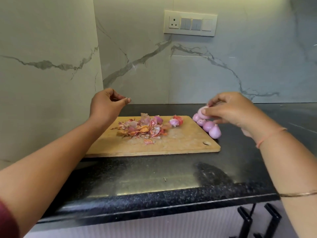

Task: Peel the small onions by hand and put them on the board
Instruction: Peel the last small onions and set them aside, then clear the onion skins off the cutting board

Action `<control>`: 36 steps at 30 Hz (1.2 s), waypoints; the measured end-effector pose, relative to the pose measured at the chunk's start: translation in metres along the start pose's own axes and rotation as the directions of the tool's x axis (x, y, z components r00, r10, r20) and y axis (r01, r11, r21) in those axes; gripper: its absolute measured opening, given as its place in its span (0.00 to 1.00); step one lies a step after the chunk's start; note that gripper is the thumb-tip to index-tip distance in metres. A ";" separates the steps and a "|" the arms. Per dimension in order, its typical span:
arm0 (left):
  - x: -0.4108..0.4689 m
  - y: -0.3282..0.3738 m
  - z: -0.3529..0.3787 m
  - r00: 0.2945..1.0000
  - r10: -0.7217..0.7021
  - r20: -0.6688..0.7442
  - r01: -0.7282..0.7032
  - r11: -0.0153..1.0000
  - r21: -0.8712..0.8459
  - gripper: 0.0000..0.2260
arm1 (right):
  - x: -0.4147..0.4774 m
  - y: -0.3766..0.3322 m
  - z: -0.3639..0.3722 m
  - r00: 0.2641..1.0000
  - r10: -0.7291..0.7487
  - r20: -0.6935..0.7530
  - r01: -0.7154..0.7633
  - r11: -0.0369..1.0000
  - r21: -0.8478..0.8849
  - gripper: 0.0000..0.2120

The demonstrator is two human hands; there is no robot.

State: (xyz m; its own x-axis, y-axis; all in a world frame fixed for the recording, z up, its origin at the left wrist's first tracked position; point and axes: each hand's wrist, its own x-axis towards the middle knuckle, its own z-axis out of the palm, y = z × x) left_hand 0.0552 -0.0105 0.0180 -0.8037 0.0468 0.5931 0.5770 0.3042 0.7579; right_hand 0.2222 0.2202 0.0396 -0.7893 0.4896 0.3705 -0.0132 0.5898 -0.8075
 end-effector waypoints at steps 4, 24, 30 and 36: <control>-0.002 0.000 0.002 1.000 -0.008 0.020 0.007 0.999 0.036 0.05 | -0.021 0.024 -0.018 0.999 0.045 -0.027 -0.045 0.999 -0.008 0.05; -0.004 -0.006 0.006 0.990 -0.047 0.136 0.041 0.998 0.042 0.13 | -0.029 0.065 -0.004 0.995 0.029 -0.094 -0.050 0.972 -0.229 0.10; -0.004 -0.007 0.009 0.984 -0.068 0.163 0.061 0.997 0.048 0.12 | -0.031 0.060 -0.002 0.991 -0.046 -0.123 0.005 0.949 -0.314 0.08; -0.006 -0.004 0.006 0.854 -0.074 0.515 0.029 0.995 0.094 0.24 | -0.023 0.033 0.024 0.922 -0.358 -0.147 0.279 0.878 -0.390 0.04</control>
State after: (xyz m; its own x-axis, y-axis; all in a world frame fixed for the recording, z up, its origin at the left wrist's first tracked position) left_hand 0.0568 -0.0064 0.0098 -0.8035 0.5077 0.3109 0.5372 0.3934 0.7461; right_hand 0.2251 0.2132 -0.0066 -0.6329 0.3347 0.6981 0.0077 0.9044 -0.4266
